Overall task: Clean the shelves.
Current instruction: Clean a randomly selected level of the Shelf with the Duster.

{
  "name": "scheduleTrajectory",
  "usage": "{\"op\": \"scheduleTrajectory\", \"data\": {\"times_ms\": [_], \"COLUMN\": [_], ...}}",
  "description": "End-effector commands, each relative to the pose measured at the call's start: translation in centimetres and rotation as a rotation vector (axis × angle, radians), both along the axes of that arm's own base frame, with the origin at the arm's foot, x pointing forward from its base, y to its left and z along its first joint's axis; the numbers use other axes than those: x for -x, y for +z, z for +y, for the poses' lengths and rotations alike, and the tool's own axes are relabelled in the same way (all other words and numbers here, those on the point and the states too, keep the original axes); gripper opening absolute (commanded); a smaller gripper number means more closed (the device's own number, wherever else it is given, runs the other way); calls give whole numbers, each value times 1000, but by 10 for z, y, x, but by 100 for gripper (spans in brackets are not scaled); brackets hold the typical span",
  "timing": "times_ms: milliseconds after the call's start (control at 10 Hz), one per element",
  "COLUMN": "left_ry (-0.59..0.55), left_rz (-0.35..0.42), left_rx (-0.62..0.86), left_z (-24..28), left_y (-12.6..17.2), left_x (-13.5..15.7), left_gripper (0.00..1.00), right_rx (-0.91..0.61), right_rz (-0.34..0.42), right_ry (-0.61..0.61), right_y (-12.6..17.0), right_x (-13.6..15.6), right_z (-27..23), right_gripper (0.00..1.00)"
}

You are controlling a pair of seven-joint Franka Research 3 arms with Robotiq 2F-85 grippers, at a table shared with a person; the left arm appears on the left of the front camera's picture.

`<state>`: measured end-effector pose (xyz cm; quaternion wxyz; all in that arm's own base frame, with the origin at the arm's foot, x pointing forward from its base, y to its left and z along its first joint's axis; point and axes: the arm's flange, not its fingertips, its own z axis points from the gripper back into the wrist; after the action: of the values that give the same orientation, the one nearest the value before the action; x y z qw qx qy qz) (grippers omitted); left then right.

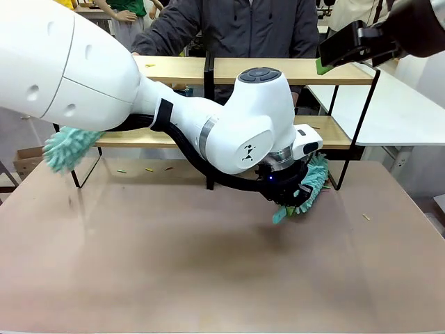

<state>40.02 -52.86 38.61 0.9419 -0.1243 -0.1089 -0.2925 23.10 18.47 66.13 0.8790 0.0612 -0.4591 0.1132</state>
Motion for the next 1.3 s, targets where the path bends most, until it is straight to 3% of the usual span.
{"op": "scheduleTrajectory", "data": {"times_ms": [0,400,700,900,1200], "left_ry": [-83,-229,-223,-328,-426], "left_rz": [9,32,65,132,131], "left_rx": [-21,-44,-51,33,147], "left_z": [7,29,58,70,86], "left_y": [7,18,27,30,52], "left_x": [4,31,57,75,97], "left_gripper": [13,13,13,13,13], "right_rx": [-7,-7,-7,-7,-7], "right_rz": [2,2,2,2,2], "right_ry": [1,1,1,1,1], "right_y": [-1,-1,-1,-1,-1], "right_x": [0,0,0,0,0], "right_z": [-1,-1,-1,-1,-1], "right_gripper": [100,100,100,100,100]}}
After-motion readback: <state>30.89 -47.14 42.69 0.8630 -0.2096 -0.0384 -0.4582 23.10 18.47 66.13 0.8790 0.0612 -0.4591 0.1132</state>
